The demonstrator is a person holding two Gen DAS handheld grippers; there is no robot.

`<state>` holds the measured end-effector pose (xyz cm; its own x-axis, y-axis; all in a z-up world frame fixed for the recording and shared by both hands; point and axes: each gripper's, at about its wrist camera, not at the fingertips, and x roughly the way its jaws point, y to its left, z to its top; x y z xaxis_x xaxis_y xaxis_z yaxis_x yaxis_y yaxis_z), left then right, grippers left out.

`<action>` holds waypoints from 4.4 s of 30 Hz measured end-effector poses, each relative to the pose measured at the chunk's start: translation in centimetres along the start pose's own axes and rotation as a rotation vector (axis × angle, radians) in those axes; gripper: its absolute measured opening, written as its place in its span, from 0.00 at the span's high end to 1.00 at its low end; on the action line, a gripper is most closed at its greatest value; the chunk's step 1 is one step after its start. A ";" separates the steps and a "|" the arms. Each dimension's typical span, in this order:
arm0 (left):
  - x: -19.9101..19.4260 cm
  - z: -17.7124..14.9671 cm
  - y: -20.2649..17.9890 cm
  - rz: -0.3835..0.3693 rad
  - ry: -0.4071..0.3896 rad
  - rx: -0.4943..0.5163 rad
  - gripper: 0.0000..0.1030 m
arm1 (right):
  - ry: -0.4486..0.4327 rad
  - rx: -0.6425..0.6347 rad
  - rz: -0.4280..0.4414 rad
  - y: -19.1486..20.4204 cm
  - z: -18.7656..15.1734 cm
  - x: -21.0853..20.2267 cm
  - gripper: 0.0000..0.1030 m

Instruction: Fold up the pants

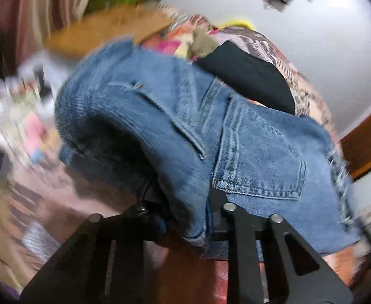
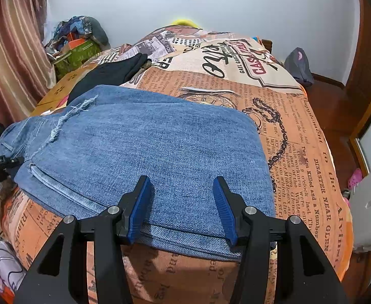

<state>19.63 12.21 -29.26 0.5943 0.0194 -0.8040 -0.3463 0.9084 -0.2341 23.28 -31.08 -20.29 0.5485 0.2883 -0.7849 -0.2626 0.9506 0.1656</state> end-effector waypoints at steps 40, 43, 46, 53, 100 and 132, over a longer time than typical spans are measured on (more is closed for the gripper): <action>-13.5 1.2 -34.5 -0.318 -0.290 0.757 0.84 | -0.027 0.098 0.171 -4.1 -1.7 -0.5 0.49; -11.6 -0.5 -36.5 -0.332 -0.220 0.804 0.84 | -0.032 0.113 0.188 -4.5 -1.7 -0.5 0.49; -9.2 -2.7 -38.2 -0.319 -0.151 0.859 0.84 | -0.041 0.120 0.191 -5.0 -1.7 -1.4 0.50; -4.0 -7.8 -40.0 -0.279 -0.001 0.954 0.80 | -0.096 0.170 0.123 -8.2 -2.9 -5.5 0.49; -0.3 -4.1 -22.8 -0.267 0.096 0.570 0.11 | -0.079 0.159 0.019 -8.1 -2.4 -4.9 0.46; -4.0 1.5 -22.1 -0.154 -0.094 0.628 0.13 | -0.125 0.188 -0.090 -9.3 -2.0 -8.7 0.52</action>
<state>26.02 -7.33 -20.09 0.6742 -0.1199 -0.7288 0.2208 0.9743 0.0439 19.31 -42.70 -16.18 0.6601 0.2023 -0.7234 -0.0625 0.9745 0.2155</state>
